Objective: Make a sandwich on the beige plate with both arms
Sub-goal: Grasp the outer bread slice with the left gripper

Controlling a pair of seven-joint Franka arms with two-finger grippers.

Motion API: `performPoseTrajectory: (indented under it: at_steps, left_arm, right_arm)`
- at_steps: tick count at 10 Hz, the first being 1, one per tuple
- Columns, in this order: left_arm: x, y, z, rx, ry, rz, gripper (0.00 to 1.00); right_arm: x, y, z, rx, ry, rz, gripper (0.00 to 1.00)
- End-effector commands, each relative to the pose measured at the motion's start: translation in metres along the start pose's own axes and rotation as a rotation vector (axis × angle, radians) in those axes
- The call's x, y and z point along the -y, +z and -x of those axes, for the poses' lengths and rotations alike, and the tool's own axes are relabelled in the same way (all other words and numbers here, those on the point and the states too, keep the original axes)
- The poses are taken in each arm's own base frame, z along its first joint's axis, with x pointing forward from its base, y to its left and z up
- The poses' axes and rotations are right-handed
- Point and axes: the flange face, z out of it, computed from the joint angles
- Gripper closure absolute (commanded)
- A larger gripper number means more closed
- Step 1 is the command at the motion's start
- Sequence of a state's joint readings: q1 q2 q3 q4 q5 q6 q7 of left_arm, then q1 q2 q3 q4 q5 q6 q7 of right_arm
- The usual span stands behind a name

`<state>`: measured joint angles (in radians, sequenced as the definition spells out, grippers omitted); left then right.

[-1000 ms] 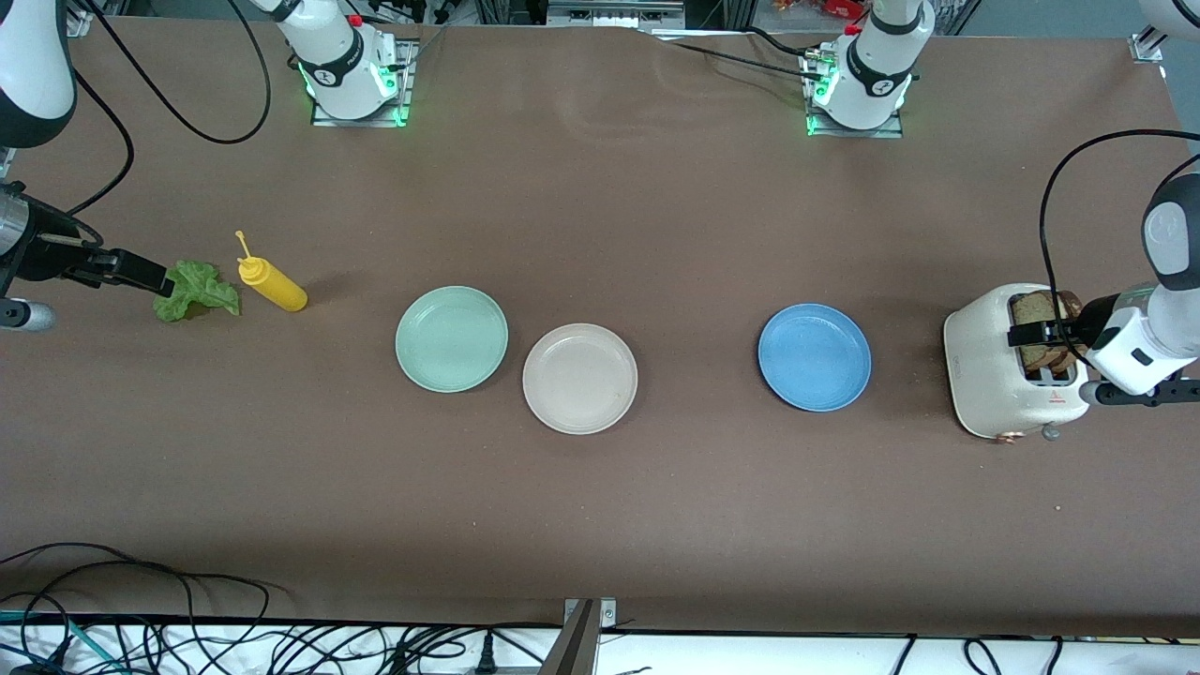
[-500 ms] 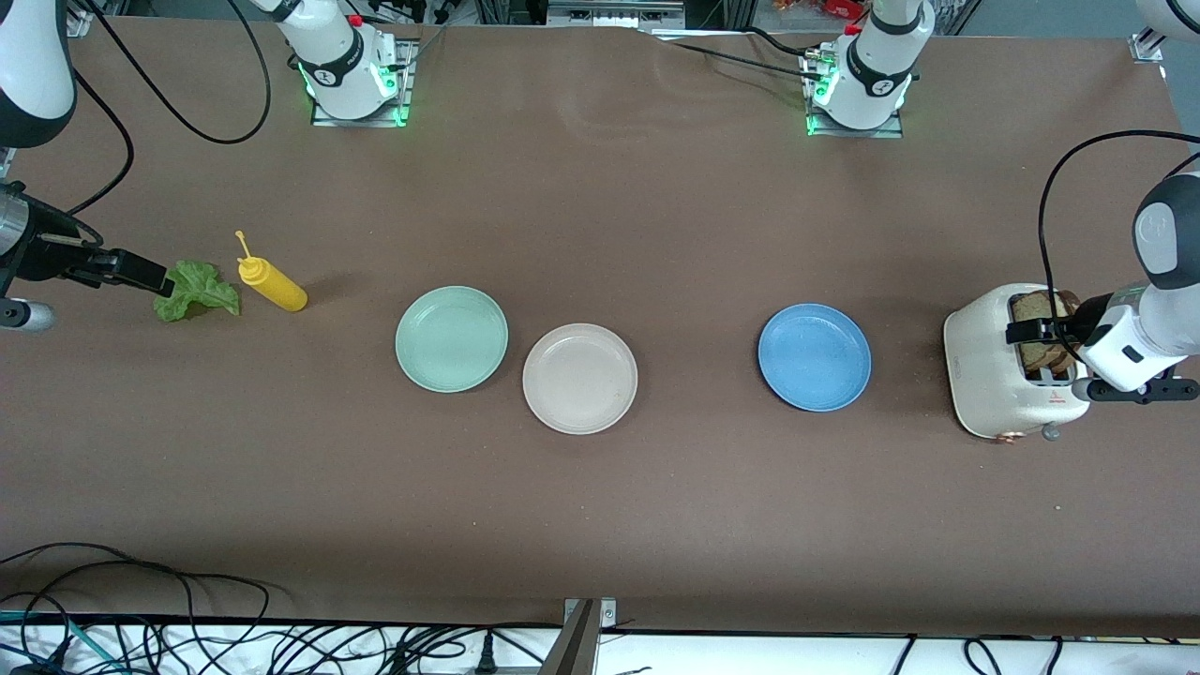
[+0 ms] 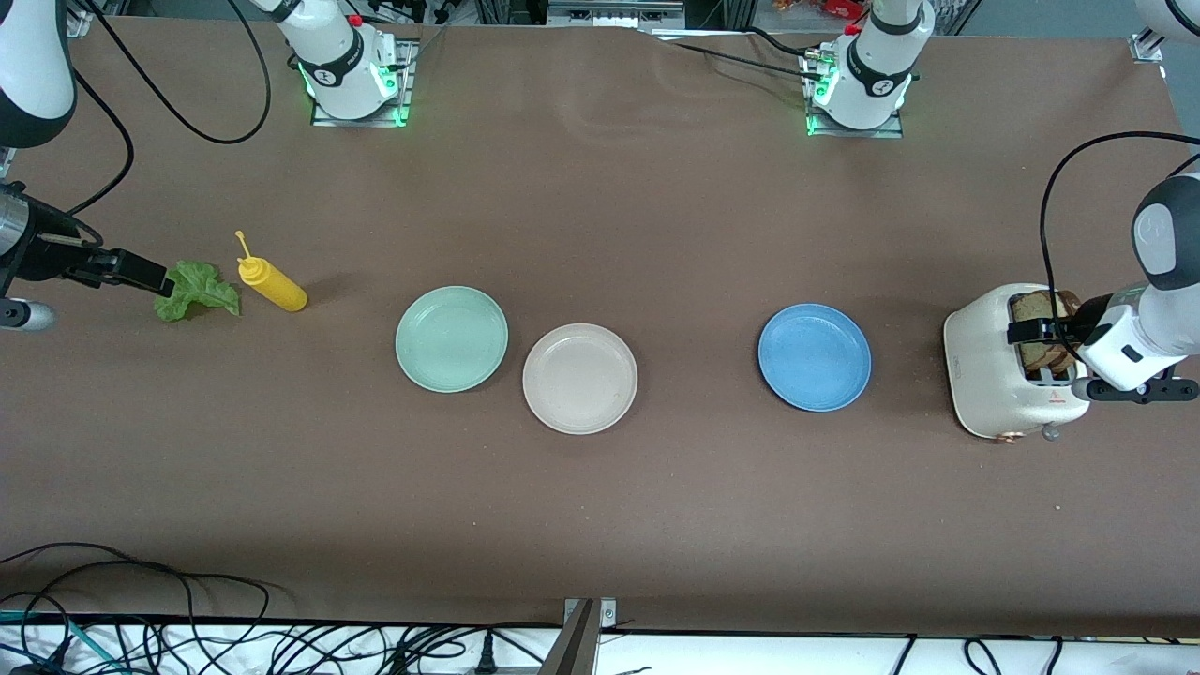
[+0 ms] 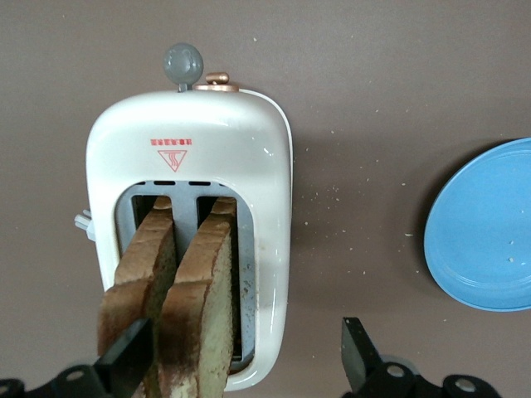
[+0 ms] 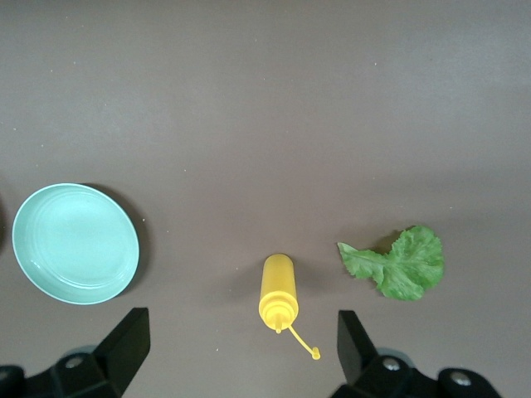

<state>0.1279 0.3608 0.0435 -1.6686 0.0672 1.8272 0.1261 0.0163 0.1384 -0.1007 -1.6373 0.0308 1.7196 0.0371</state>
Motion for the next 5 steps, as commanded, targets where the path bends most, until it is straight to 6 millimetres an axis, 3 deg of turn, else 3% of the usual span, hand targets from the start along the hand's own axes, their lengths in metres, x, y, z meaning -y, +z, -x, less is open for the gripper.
performPoseTrajectory:
  at_steps: [1,3,5]
  left_arm:
    - [0.0064,0.0096,0.0143,-0.029,0.019,-0.019,0.02]
    - [0.0107,0.0146,0.0201,-0.042,0.014,-0.018,0.13]
    - [0.0107,0.0129,0.0208,-0.043,0.019,-0.019,0.49]
  right_arm:
    - [-0.0014,-0.0014,0.0015,-0.003,-0.001,-0.018,0.0]
    - [-0.0022,-0.0013,0.0016,-0.002,0.001,-0.02,0.0]
    - [-0.0022,-0.0004,0.0013,0.0,0.001,-0.019,0.0]
